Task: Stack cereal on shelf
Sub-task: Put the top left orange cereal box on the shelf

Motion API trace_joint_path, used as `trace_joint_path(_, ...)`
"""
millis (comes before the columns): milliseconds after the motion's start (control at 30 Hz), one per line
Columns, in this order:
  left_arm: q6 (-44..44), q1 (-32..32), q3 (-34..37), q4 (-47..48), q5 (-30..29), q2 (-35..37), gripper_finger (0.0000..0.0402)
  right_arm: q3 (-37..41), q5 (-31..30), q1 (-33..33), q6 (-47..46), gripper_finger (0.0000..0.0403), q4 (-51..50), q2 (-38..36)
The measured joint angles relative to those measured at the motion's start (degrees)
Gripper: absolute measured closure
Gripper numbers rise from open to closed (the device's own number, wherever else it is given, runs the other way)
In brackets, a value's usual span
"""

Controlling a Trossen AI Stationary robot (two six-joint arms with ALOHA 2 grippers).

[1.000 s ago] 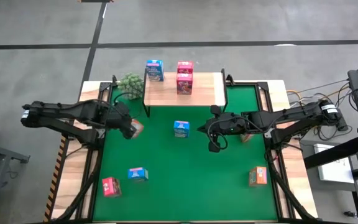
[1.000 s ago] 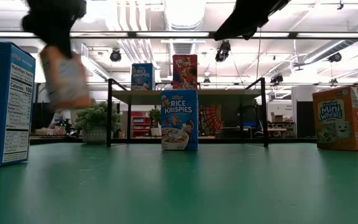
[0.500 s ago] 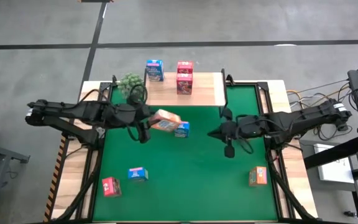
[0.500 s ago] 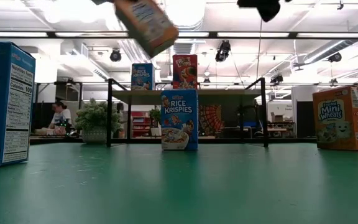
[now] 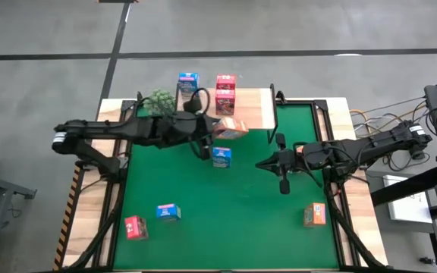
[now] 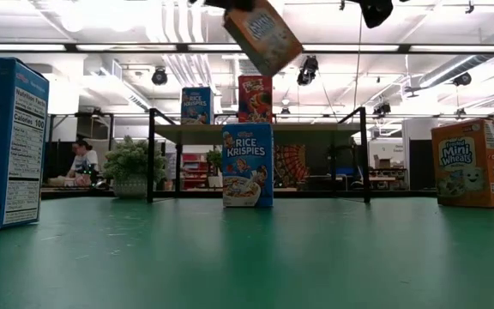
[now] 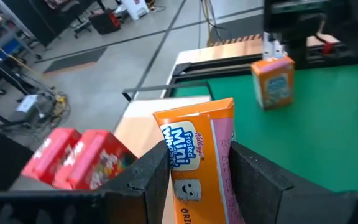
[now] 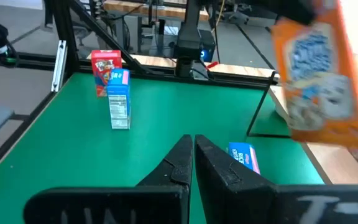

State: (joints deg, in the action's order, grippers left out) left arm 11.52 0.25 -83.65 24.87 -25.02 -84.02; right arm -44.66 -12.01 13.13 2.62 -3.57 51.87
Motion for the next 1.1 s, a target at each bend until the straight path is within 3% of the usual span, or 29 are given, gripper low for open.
trace_joint_path(367,4.8,5.18,-2.68,-9.81,0.07,-7.07,0.0263,0.0,2.03,1.46,2.02,0.0394,0.04,-0.12)
trace_joint_path(767,4.46,6.92,-2.97,-12.9,0.05,-14.0,0.0263,0.0,1.96,2.89,0.68,0.0394,-0.48,-0.12)
trace_joint_path(1100,4.49,7.78,-3.94,-15.73,-0.05,-15.34,0.0263,0.73,1.46,2.89,-4.02,0.0394,-2.54,-0.12)
